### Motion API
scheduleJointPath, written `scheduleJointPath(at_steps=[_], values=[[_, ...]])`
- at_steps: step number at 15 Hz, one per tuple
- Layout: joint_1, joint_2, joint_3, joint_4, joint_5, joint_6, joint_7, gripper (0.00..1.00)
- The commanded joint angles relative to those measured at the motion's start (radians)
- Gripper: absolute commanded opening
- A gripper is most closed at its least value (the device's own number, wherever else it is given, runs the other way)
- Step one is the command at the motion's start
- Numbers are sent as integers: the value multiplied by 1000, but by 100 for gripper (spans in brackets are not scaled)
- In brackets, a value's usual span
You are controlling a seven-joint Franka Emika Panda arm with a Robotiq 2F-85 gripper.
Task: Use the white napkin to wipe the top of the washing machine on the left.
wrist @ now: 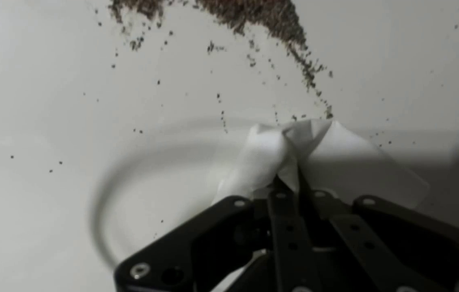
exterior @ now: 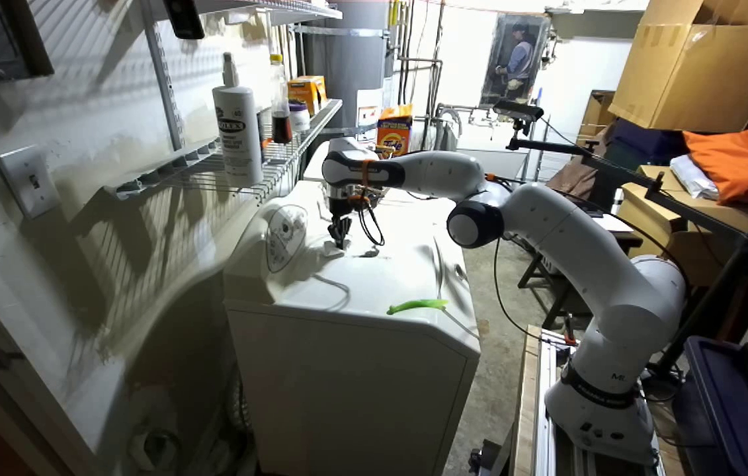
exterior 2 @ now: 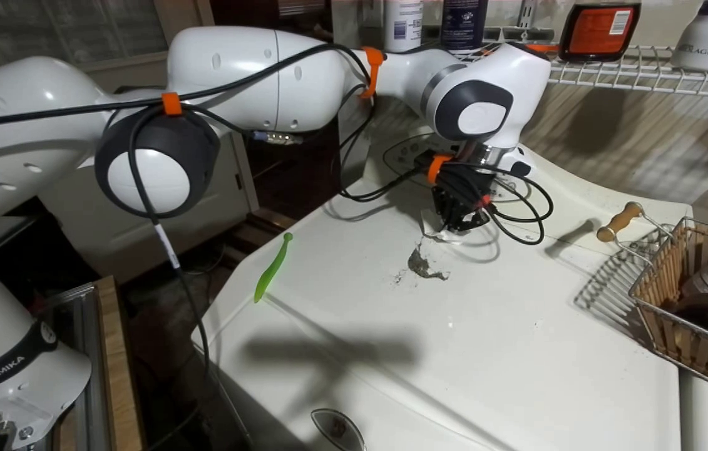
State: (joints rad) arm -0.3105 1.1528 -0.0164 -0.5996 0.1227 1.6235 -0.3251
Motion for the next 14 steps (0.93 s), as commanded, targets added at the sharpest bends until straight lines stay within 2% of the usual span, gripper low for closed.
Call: scheduleJointPath(at_steps=[1,6,14], values=[[9,-1,-7,-50,-7,-84,27,1],[13,4,-26,-40,-24,-156,63,1],[29,9,-92,-32,-73,-275,89,1]])
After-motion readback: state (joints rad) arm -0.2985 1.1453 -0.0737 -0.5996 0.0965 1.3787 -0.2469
